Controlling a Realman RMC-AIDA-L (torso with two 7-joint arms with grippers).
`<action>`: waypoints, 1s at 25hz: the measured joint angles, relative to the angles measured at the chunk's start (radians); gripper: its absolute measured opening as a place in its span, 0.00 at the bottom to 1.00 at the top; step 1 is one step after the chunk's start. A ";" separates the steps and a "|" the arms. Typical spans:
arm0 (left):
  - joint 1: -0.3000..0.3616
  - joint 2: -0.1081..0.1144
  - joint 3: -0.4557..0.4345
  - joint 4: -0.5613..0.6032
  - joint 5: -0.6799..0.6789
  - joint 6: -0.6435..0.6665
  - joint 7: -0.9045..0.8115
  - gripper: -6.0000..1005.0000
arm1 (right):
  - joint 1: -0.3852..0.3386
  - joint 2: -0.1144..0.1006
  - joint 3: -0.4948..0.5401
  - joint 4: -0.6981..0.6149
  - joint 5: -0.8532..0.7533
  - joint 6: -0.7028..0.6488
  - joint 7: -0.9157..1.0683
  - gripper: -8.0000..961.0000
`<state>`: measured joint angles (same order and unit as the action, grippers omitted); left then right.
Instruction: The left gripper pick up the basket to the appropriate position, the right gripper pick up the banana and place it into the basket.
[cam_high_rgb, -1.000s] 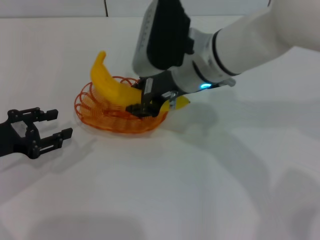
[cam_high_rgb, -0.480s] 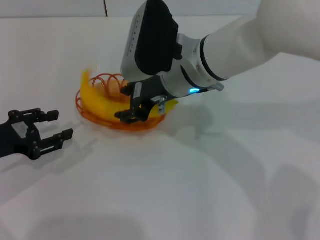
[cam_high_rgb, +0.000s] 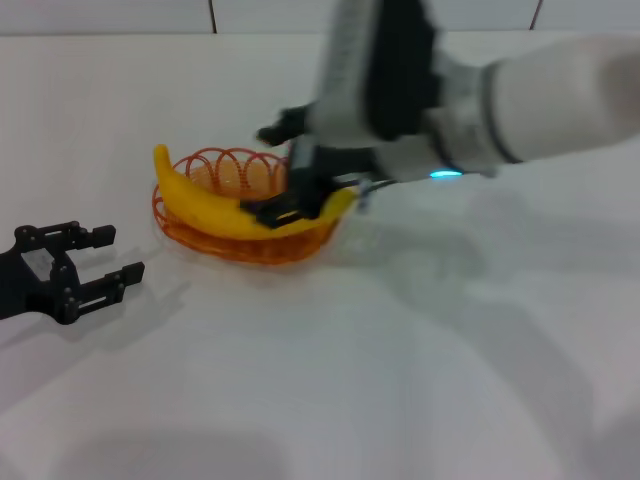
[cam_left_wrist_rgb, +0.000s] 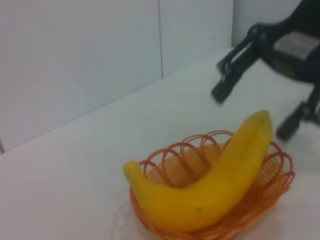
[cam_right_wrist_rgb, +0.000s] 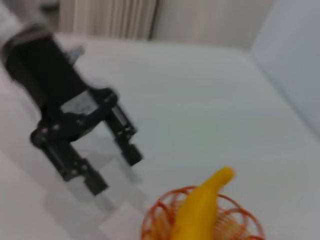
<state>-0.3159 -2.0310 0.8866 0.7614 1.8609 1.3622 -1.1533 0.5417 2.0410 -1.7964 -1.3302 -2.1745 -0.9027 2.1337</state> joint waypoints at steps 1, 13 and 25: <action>0.000 0.000 0.000 0.000 -0.001 0.000 0.000 0.60 | -0.039 0.000 0.028 -0.027 0.020 -0.011 -0.037 0.88; 0.000 -0.003 -0.004 -0.031 -0.021 -0.003 0.037 0.60 | -0.185 -0.001 0.437 0.246 0.445 -0.321 -0.562 0.88; 0.003 -0.004 -0.009 -0.051 -0.081 -0.002 0.068 0.60 | -0.168 -0.010 0.766 0.681 0.534 -0.438 -0.875 0.87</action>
<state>-0.3133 -2.0349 0.8778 0.7099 1.7800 1.3601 -1.0850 0.3734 2.0310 -1.0308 -0.6495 -1.6403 -1.3408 1.2585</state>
